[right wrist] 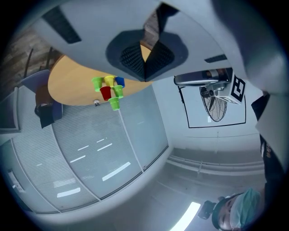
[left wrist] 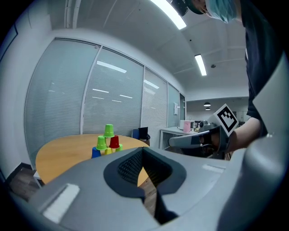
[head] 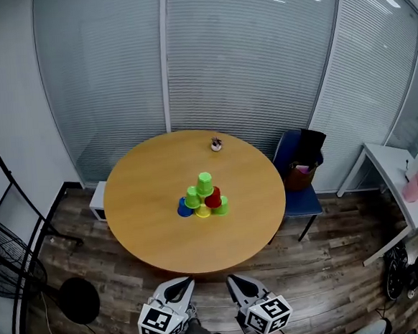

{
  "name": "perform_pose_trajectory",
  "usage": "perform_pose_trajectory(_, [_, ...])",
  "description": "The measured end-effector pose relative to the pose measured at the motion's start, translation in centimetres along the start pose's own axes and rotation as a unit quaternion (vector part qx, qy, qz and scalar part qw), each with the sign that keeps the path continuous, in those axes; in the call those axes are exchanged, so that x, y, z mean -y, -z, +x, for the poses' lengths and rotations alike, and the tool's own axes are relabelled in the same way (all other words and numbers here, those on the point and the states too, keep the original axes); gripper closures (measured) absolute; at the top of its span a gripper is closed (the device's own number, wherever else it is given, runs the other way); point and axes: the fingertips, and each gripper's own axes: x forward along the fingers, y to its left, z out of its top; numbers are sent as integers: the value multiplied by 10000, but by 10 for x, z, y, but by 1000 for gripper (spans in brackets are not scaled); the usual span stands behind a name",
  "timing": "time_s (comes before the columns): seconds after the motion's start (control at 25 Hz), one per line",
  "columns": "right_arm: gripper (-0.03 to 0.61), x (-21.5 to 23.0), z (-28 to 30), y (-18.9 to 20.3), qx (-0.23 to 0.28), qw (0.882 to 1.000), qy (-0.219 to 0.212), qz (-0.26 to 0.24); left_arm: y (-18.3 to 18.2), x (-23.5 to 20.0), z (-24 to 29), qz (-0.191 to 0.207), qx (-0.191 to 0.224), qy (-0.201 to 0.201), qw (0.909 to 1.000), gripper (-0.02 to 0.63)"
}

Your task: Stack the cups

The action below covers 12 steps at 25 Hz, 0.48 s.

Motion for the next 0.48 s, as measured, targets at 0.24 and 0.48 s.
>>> perform_pose_trajectory(0.24, [565,1,-4,4,-21,10000,54,8,3,5,2,-33,4,48,10000,604])
perform_pose_trajectory(0.48, [565,3,-10,3,-1,9999,102,-10,3,9,1,-48,6,67,10000,604])
